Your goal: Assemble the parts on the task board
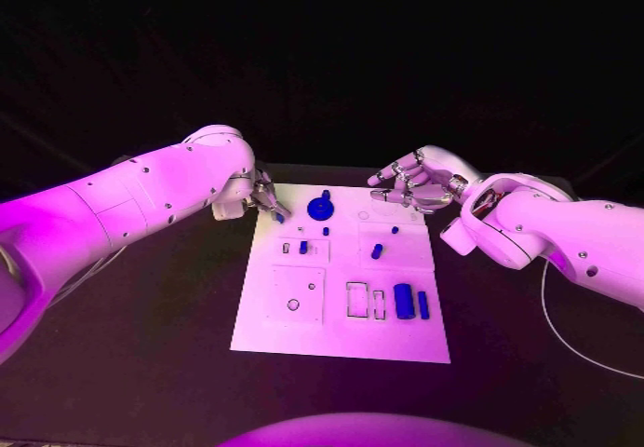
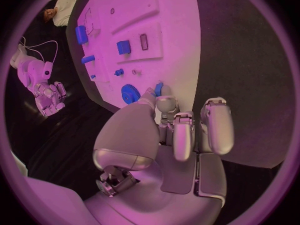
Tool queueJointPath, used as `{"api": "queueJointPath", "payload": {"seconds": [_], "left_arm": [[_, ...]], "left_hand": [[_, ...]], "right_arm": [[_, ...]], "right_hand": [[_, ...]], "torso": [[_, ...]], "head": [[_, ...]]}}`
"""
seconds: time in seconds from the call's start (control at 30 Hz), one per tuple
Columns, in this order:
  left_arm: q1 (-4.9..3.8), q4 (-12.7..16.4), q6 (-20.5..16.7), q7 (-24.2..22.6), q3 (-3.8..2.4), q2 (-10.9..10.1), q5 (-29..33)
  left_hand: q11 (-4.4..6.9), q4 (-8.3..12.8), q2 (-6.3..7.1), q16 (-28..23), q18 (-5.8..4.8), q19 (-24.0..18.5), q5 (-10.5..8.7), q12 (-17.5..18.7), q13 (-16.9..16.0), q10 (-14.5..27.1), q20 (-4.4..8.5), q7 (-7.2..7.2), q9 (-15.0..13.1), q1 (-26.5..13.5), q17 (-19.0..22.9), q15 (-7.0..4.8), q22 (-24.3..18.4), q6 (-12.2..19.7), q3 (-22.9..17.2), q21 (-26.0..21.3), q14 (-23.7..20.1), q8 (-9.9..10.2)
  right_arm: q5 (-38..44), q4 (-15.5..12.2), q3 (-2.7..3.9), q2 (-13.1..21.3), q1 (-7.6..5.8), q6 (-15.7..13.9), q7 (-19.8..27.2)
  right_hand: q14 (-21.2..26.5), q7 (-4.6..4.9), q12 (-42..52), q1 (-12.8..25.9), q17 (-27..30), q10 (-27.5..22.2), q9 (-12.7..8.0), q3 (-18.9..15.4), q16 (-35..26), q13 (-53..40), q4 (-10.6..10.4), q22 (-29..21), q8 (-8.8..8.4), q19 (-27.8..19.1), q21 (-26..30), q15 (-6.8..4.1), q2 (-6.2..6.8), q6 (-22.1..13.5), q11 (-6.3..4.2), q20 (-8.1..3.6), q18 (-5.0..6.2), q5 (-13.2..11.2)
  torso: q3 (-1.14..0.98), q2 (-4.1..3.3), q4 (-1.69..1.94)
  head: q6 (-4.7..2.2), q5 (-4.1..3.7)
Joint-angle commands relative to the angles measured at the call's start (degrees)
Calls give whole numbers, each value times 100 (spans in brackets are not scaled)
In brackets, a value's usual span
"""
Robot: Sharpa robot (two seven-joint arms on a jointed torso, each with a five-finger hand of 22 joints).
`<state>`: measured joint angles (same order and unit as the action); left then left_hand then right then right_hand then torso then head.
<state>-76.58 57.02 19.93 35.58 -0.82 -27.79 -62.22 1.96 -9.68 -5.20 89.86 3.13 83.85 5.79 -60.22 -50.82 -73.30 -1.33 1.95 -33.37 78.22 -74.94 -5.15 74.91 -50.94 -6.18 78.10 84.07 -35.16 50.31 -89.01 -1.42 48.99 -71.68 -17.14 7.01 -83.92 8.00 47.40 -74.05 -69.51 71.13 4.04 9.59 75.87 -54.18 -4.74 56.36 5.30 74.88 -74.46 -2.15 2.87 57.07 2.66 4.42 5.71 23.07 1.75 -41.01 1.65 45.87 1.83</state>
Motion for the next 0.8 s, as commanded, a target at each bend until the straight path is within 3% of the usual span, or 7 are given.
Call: {"api": "queueJointPath", "payload": {"seconds": [0.03,0.13,0.17,0.2,0.27,0.57,0.8], "left_arm": [[14,3,-166,-104,8,8,118],[15,13,-272,-167,8,-4,198],[15,17,-294,-185,8,-10,225],[15,20,-305,-194,8,-14,240],[15,37,-324,-218,8,-31,277],[12,435,-423,-229,11,-295,440],[13,1130,-871,-535,25,-685,378]], "left_hand": [[-9,213,-54,14,23,10,95,68,38,36,44,40,-50,307,-1506,-22,268,61,-493,15,593,-10],[-34,291,255,14,24,6,112,119,94,19,2,81,-123,94,-1506,31,271,65,-1363,-1,593,-15],[-43,301,437,14,33,6,94,125,108,3,10,109,-182,-134,-1506,60,278,49,-1864,-7,593,-42],[-37,326,473,14,29,5,98,128,114,3,-6,103,-190,-147,-1506,43,277,58,-1936,-9,593,-42],[-58,409,701,14,35,5,93,132,135,-16,3,104,-283,-442,-1506,60,285,56,-2546,-19,593,-89],[-53,581,850,14,27,9,154,128,150,-41,-22,86,-400,-714,-1506,37,301,56,-3040,-25,593,-158],[-40,675,922,14,18,30,200,117,160,-79,-18,71,-457,-846,-1506,29,340,30,-3222,4,593,-197]], "right_arm": [[5,-2,0,-6,5,81,29],[5,-2,0,-6,5,86,28],[5,-2,0,-5,5,88,26],[5,-2,0,-5,5,90,25],[5,-2,-1,-4,5,97,22],[7,0,-5,11,5,144,-21],[10,-6,-10,22,5,169,-50]], "right_hand": [[-207,4,-17,44,4,-52,-7,9,-26,4,-11,-5,-1,-36,20,44,-7,-38,4,-9,71,32],[-207,4,-17,44,4,-52,-7,9,-26,4,-11,-5,-1,-36,20,44,-7,-38,4,-9,71,32],[-207,4,-17,44,4,-52,-7,9,-26,4,-11,-5,-1,-36,20,44,-7,-38,4,-9,71,32],[-207,4,-17,44,4,-52,-7,9,-26,4,-11,-5,-1,-36,20,44,-7,-38,4,-9,71,32],[-207,4,-17,44,4,-52,-7,9,-26,4,-11,-5,-1,-36,20,44,-7,-38,4,-9,71,32],[-207,4,-8,44,-1,-48,-7,12,-23,-3,-13,-4,-1,-35,21,44,-7,-40,5,-9,70,33],[-206,4,-21,45,6,-54,-7,13,-28,8,-14,-16,-2,-40,27,45,-5,-41,5,-9,73,33]], "torso": [[0,-1,1],[1,-2,1],[1,-2,1],[0,-2,3],[2,0,4],[-2,9,11],[0,3,2]], "head": [[0,-1],[9,0],[9,0],[16,-2],[16,-1],[13,-7],[13,-1]]}}
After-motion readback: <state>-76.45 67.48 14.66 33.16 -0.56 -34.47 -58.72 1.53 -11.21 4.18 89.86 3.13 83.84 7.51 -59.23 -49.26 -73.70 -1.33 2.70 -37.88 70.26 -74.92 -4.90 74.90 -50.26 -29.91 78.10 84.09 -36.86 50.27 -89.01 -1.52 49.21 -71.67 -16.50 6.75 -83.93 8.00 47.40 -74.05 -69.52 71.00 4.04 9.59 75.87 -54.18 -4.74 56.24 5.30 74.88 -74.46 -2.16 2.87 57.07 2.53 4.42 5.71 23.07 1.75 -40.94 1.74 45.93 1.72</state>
